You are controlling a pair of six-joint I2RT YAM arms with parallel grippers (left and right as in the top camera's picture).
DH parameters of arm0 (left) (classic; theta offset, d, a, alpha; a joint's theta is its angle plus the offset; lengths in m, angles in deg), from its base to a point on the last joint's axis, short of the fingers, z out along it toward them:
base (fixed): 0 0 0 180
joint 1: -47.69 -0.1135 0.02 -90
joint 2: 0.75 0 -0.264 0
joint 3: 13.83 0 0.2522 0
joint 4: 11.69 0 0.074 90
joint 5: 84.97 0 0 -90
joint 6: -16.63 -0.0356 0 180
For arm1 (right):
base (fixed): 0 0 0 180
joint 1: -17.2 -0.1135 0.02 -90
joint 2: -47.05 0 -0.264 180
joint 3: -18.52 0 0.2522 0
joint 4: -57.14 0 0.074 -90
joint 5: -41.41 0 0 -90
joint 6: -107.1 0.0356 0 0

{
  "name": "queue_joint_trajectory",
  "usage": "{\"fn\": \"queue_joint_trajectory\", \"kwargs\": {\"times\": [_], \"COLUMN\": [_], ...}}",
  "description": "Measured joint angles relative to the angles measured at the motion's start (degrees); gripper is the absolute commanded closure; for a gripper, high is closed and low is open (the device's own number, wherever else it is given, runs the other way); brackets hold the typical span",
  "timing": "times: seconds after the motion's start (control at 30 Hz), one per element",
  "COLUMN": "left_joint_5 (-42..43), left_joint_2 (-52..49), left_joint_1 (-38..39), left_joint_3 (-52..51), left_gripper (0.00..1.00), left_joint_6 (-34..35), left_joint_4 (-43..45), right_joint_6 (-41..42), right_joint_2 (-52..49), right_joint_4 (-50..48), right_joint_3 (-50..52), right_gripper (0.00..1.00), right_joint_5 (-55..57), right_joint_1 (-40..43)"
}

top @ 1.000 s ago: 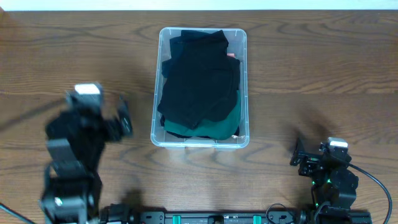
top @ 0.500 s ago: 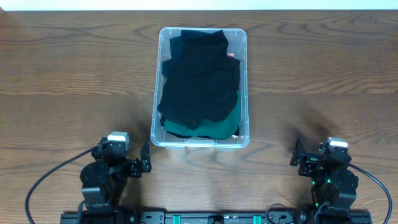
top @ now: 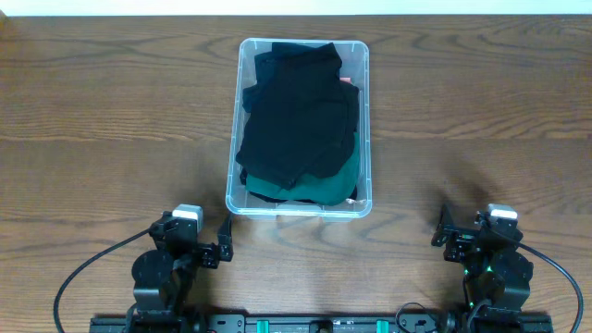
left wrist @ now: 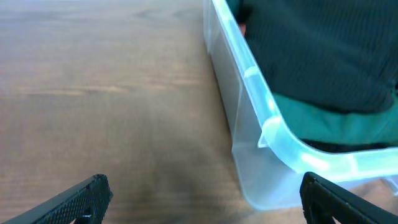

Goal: Pack container

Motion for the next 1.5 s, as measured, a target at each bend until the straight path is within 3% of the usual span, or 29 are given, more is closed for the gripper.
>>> {"fn": "queue_joint_trajectory", "kwargs": {"times": [1.5], "left_joint_5": [-1.0], "left_joint_2": [0.0], "left_joint_1": [0.0], "left_joint_3": [0.0], "left_gripper": [0.02], "left_joint_6": [0.0], "left_joint_4": [0.0], "right_joint_6": [0.0], "right_joint_2": [0.0], "right_joint_4": [0.0], "right_joint_3": [0.0], "right_gripper": [0.01], "right_joint_5": [0.0], "right_joint_1": [0.0]}}
